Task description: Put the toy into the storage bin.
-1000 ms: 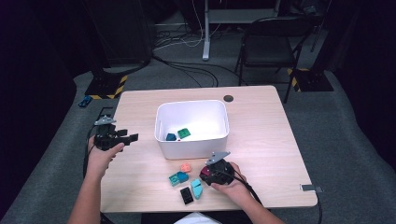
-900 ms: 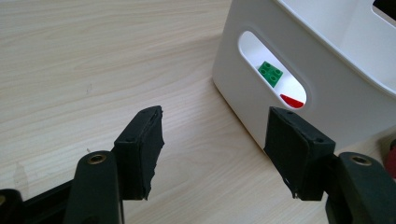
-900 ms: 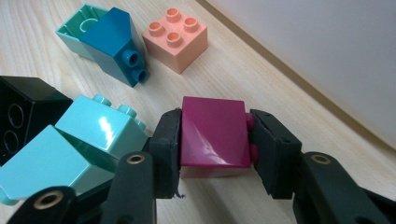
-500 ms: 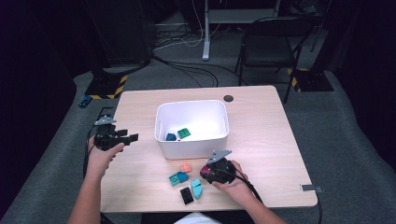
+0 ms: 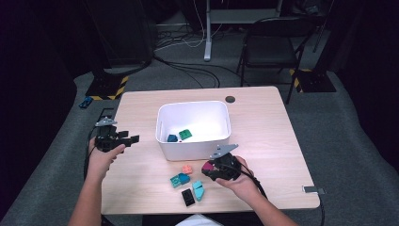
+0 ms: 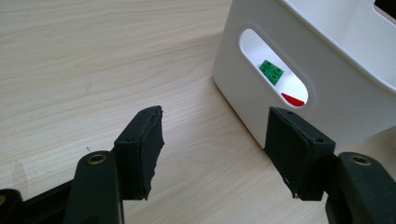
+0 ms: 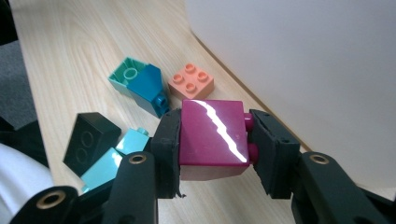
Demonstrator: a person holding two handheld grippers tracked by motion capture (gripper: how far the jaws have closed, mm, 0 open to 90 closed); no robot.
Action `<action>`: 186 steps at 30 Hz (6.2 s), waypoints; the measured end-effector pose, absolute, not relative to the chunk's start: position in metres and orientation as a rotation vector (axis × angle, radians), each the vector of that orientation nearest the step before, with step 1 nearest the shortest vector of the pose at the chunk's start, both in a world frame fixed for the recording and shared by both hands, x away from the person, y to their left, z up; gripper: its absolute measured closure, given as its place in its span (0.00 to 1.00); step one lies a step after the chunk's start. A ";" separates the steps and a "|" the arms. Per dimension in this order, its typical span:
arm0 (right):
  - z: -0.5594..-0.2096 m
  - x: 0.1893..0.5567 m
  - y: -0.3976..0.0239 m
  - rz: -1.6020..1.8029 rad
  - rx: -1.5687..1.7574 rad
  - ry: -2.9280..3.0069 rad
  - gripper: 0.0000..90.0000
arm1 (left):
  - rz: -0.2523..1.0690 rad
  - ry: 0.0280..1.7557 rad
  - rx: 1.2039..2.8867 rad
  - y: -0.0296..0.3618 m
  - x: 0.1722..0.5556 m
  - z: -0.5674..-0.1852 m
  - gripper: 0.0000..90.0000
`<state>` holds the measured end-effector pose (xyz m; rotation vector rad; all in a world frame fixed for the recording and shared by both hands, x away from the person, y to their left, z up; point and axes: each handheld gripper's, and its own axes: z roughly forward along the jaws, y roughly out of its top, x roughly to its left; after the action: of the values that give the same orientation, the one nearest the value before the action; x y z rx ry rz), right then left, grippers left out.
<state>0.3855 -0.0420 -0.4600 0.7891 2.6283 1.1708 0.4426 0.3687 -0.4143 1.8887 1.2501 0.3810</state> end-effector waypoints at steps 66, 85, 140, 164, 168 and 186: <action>-0.344 0.513 0.014 1.250 0.800 2.515 0.63 | 0.371 1.245 1.883 0.371 0.442 -0.415 0.41; -0.383 0.551 0.064 1.138 0.817 2.594 0.62 | 0.359 1.262 1.863 0.373 0.441 -0.418 0.41; -0.360 0.417 -0.061 1.253 0.777 2.517 0.54 | 0.265 0.960 2.062 0.290 0.382 -0.442 0.49; -0.358 0.412 -0.070 1.284 0.777 2.497 0.53 | 0.153 0.824 2.229 0.244 0.368 -0.489 0.50; -0.359 0.413 -0.070 1.283 0.789 2.500 0.53 | 0.140 0.810 2.245 0.242 0.368 -0.493 0.49; -0.361 0.414 -0.072 1.289 0.798 2.499 0.53 | 0.135 0.816 2.306 0.241 0.372 -0.498 0.65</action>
<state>0.4136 -0.0722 -0.3612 0.7978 2.4993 1.2891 0.3715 0.2409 -0.4979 2.3057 0.8156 0.1348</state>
